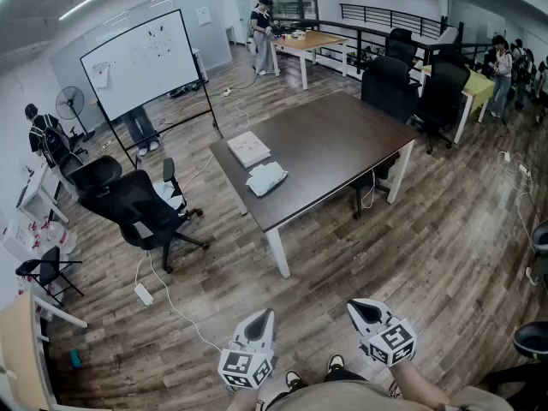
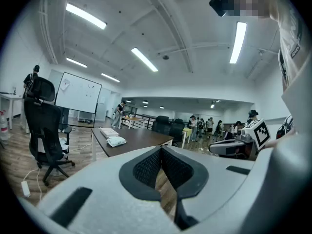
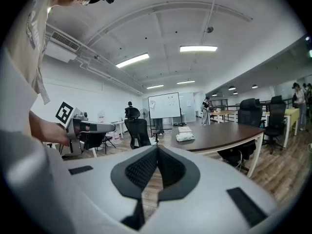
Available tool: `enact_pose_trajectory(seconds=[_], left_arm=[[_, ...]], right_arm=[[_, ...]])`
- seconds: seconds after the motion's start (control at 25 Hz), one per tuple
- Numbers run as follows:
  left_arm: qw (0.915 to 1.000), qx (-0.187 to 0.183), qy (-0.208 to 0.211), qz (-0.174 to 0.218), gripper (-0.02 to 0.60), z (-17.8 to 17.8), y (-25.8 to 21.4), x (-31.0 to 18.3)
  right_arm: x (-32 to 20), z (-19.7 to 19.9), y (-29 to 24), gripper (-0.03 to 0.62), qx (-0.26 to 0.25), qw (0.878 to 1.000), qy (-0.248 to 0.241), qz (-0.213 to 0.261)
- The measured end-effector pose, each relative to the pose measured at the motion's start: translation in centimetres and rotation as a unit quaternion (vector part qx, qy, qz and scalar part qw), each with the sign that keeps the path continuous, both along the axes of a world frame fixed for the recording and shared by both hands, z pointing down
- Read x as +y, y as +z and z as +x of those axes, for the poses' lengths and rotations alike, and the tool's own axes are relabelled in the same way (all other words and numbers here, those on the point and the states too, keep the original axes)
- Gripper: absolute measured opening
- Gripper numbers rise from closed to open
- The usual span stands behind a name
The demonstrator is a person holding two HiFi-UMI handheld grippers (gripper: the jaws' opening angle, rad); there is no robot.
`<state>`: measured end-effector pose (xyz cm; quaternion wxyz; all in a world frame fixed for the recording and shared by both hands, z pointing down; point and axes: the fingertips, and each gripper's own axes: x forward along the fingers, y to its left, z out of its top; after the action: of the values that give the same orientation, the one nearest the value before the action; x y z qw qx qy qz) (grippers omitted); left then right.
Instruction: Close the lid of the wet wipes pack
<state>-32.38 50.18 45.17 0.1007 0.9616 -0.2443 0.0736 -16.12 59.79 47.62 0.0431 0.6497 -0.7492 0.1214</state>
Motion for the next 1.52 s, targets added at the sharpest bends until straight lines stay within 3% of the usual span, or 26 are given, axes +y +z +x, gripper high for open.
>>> enact_pose_trajectory(seconds=[0.32,0.84,1.2,1.52], left_arm=[[0.9994,-0.012,-0.022,-0.022,0.009,3.3,2.4,0.0],[0.9985,-0.012,-0.049,-0.019,0.009,8.4,2.0,-1.9],[0.9988,0.002,-0.041,-0.026,0.009,10.1,2.8,-8.6],[0.9989,0.031,-0.029,-0.02,0.009,9.0,1.4,-16.8]], right_arm=[[-1.9,2.2,-0.2,0.014,0.013,0.998,-0.056,0.018],[-4.6,7.6,0.7,0.014,0.008,0.996,-0.084,0.015],[-11.7,8.6,0.2,0.014,0.023,0.996,-0.08,0.02],[-18.7,7.7,-1.6,0.014,0.028,0.998,-0.059,0.02]])
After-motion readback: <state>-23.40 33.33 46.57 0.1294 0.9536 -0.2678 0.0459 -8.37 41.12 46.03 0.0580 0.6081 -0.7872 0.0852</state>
